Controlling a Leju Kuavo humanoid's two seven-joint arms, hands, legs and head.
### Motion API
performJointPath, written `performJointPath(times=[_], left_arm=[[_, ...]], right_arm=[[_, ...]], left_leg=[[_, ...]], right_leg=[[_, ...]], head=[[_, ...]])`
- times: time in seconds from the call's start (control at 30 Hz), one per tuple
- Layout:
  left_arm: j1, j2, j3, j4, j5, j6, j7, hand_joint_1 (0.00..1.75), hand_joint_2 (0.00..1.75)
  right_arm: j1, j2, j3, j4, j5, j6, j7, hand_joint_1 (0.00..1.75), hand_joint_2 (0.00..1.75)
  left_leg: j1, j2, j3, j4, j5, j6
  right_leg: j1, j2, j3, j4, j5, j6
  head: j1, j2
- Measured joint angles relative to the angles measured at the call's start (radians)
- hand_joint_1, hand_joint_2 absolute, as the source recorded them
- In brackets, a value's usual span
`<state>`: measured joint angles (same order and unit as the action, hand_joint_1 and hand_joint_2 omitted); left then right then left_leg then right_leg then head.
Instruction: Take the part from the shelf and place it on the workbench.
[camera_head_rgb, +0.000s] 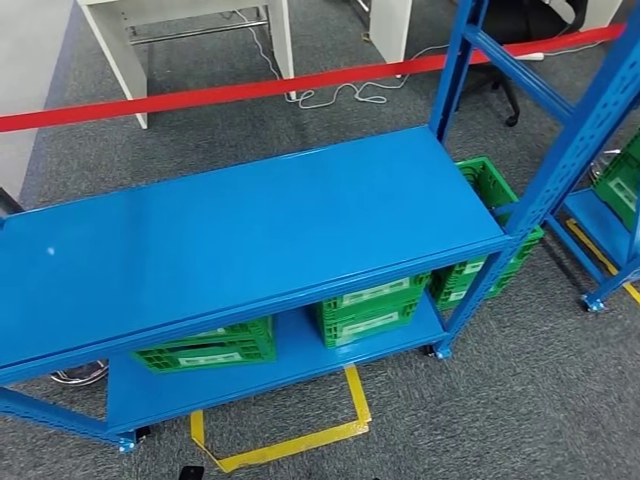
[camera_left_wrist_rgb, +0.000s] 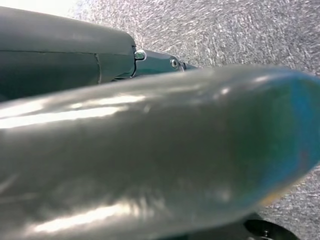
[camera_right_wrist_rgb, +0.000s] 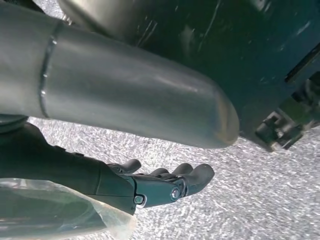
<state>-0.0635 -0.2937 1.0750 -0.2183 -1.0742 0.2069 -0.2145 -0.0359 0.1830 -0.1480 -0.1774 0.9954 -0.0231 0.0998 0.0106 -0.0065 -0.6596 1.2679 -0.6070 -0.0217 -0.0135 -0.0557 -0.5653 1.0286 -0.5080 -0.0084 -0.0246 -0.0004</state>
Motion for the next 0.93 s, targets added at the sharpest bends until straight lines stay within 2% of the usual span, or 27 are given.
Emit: performJointPath(times=[0.03,0.07,0.1,0.13,0.17,0.23,0.27,0.3,0.33,0.37,0.4,0.43,0.47,0.5,0.53,0.57,0.6,0.63,0.67,0.73,0.77,0.83,0.87,0.9,0.93], left_arm=[[0.0,0.0,0.0,0.0,-0.004,-0.001,0.0,0.0,0.0],[-0.001,0.001,0.0,0.0,-0.009,-0.001,0.001,0.0,0.0],[-0.003,0.001,0.0,0.0,-0.014,-0.002,0.002,0.0,0.0],[-0.005,0.001,-0.001,0.001,-0.018,-0.003,0.003,0.0,0.0],[-0.007,0.0,-0.001,0.001,-0.022,-0.003,0.004,0.0,0.0],[-0.007,0.0,-0.002,0.003,-0.029,-0.003,0.005,0.0,0.0],[-0.006,0.0,-0.003,0.003,-0.032,-0.002,0.005,0.0,0.0],[-0.007,0.0,-0.003,0.004,-0.035,-0.001,0.005,0.0,0.0],[-0.008,0.0,-0.004,0.004,-0.037,0.0,0.005,0.0,0.0],[-0.01,-0.001,-0.006,0.004,-0.038,0.0,0.005,0.0,0.0],[-0.012,-0.001,-0.008,0.004,-0.039,0.0,0.004,0.0,0.0],[-0.012,-0.001,-0.009,0.004,-0.04,0.0,0.004,0.0,0.0],[-0.012,-0.001,-0.01,0.004,-0.041,0.0,0.003,0.0,0.0],[-0.011,-0.001,-0.011,0.004,-0.042,0.0,0.003,0.0,0.0],[-0.011,-0.001,-0.011,0.004,-0.043,0.0,0.002,0.0,0.0],[-0.011,-0.002,-0.012,0.004,-0.044,0.0,0.001,0.0,0.0],[-0.013,-0.003,-0.013,0.005,-0.046,0.0,0.0,0.0,0.0],[-0.014,-0.004,-0.015,0.005,-0.049,0.0,0.0,0.0,0.0],[-0.014,-0.005,-0.018,0.006,-0.053,-0.001,0.0,0.0,0.0],[-0.013,-0.006,-0.024,0.007,-0.06,-0.003,0.001,0.0,0.0],[-0.012,-0.006,-0.026,0.007,-0.063,-0.003,0.002,0.0,0.0],[-0.013,-0.006,-0.028,0.007,-0.066,-0.004,0.002,0.0,0.0],[-0.015,-0.006,-0.029,0.007,-0.066,-0.005,0.002,0.0,0.0],[-0.016,-0.006,-0.029,0.007,-0.065,-0.006,0.002,0.0,0.0],[-0.017,-0.006,-0.029,0.007,-0.065,-0.007,0.002,0.0,0.0]], right_arm=[[0.0,0.001,0.0,0.0,-0.003,-0.001,0.0,0.0,0.0],[0.0,0.001,0.0,0.0,-0.006,-0.002,0.0,0.0,0.0],[0.0,0.002,0.0,0.0,-0.01,-0.003,0.0,0.0,0.0],[0.0,0.002,0.0,0.0,-0.013,-0.005,0.0,0.0,0.0],[0.0,0.002,0.0,0.0,-0.015,-0.007,0.0,0.0,0.0],[-0.001,0.002,0.0,0.0,-0.02,-0.01,0.0,0.0,0.0],[-0.002,0.002,-0.001,-0.001,-0.023,-0.012,-0.001,0.0,0.0],[-0.004,0.002,-0.001,-0.001,-0.026,-0.014,-0.001,0.0,0.0],[-0.005,0.002,-0.001,-0.001,-0.028,-0.016,-0.002,0.0,0.0],[-0.004,0.002,-0.001,-0.001,-0.03,-0.017,-0.002,0.0,0.0],[-0.003,0.002,-0.001,-0.001,-0.031,-0.017,-0.002,0.0,0.0],[-0.001,0.002,-0.001,-0.001,-0.032,-0.017,-0.002,0.0,0.0],[0.001,0.002,-0.001,-0.001,-0.033,-0.017,-0.002,0.0,0.0],[0.002,0.002,-0.002,-0.001,-0.033,-0.017,-0.002,0.0,0.0],[0.002,0.002,-0.002,-0.001,-0.033,-0.018,-0.002,0.0,0.0],[0.002,0.002,-0.002,-0.001,-0.034,-0.018,-0.002,0.0,0.0],[0.002,0.002,-0.002,-0.001,-0.035,-0.019,-0.002,0.0,0.0],[0.001,0.002,-0.003,-0.001,-0.037,-0.021,-0.003,0.0,0.0],[0.001,0.001,-0.005,-0.001,-0.039,-0.022,-0.004,0.0,0.0],[-0.001,0.001,-0.009,-0.001,-0.045,-0.026,-0.007,0.0,0.0],[-0.001,0.002,-0.011,-0.001,-0.048,-0.028,-0.009,0.0,0.0],[-0.001,0.003,-0.014,-0.001,-0.05,-0.03,-0.011,0.0,0.0],[0.0,0.003,-0.015,-0.001,-0.051,-0.031,-0.013,0.0,0.0],[0.002,0.004,-0.016,-0.001,-0.053,-0.034,-0.015,0.0,0.0],[0.003,0.004,-0.017,-0.001,-0.053,-0.036,-0.016,0.0,0.0]], left_leg=[[0.002,0.01,0.021,-0.057,0.042,-0.001],[0.002,0.031,0.047,-0.121,0.079,-0.001],[-0.002,0.054,0.066,-0.177,0.098,0.002],[-0.006,0.074,0.077,-0.212,0.111,0.008],[-0.011,0.084,0.078,-0.224,0.11,0.016],[-0.013,0.067,0.076,-0.228,0.12,0.034],[-0.012,0.054,0.077,-0.23,0.123,0.04],[-0.01,0.042,0.079,-0.233,0.126,0.046],[-0.008,0.031,0.081,-0.235,0.128,0.052],[-0.008,0.019,0.08,-0.235,0.128,0.056],[-0.009,0.004,0.079,-0.235,0.128,0.059],[-0.01,-0.01,0.079,-0.235,0.127,0.062],[-0.011,-0.025,0.079,-0.234,0.127,0.063],[-0.012,-0.041,0.08,-0.234,0.127,0.063],[-0.013,-0.057,0.082,-0.234,0.126,0.062],[-0.012,-0.072,0.084,-0.234,0.126,0.061],[-0.013,-0.087,0.084,-0.232,0.124,0.058],[-0.012,-0.1,0.082,-0.231,0.124,0.054],[-0.01,-0.112,0.079,-0.23,0.124,0.049],[-0.006,-0.131,0.073,-0.233,0.128,0.035],[-0.006,-0.122,0.071,-0.23,0.126,0.028],[-0.009,-0.069,0.05,-0.18,0.094,0.016],[-0.009,-0.035,0.025,-0.126,0.065,0.01],[-0.008,-0.017,-0.006,-0.061,0.034,0.005],[-0.006,-0.01,-0.024,-0.024,0.016,0.002]], right_leg=[[-0.001,-0.008,0.006,0.0,-0.004,0.003],[-0.002,-0.017,0.013,0.0,-0.009,0.008],[-0.001,-0.026,0.019,0.0,-0.013,0.014],[0.001,-0.037,0.023,0.0,-0.017,0.02],[0.003,-0.047,0.027,0.0,-0.021,0.027],[0.003,-0.066,0.035,-0.003,-0.029,0.04],[0.001,-0.054,0.036,0.001,-0.038,0.047],[-0.002,-0.029,0.028,0.02,-0.054,0.051],[-0.004,0.002,0.009,0.062,-0.081,0.054],[-0.005,0.031,-0.021,0.125,-0.113,0.055],[-0.004,0.046,-0.057,0.198,-0.143,0.055],[-0.004,0.051,-0.09,0.258,-0.161,0.054],[-0.003,0.053,-0.111,0.287,-0.159,0.053],[-0.002,0.055,-0.113,0.276,-0.136,0.051],[-0.002,0.061,-0.096,0.226,-0.097,0.047],[-0.003,0.08,-0.069,0.155,-0.054,0.042],[-0.004,0.104,-0.041,0.086,-0.024,0.038],[-0.005,0.125,-0.017,0.037,-0.008,0.034],[-0.005,0.139,-0.004,0.011,-0.005,0.032],[-0.003,0.129,0.007,0.001,-0.006,0.028],[-0.004,0.117,0.011,-0.005,-0.004,0.023],[-0.007,0.089,0.021,-0.015,-0.002,0.014],[-0.007,0.074,0.024,-0.016,-0.004,0.01],[-0.006,0.061,0.026,-0.016,-0.006,0.008],[-0.006,0.054,0.027,-0.016,-0.008,0.007]], head=[[0.0,0.0],[0.0,0.0],[-0.002,0.0],[-0.003,0.0],[-0.003,0.0],[-0.003,0.0],[-0.001,0.0],[0.0,0.0],[0.002,0.0],[0.004,0.0],[0.006,0.0],[0.006,0.0],[0.006,0.0],[0.006,0.0],[0.006,0.0],[0.006,0.0],[0.005,0.0],[0.006,0.0],[0.005,0.0],[0.005,0.0],[0.004,0.0],[-0.001,0.0],[-0.003,0.0],[-0.005,0.0],[-0.005,0.0]])
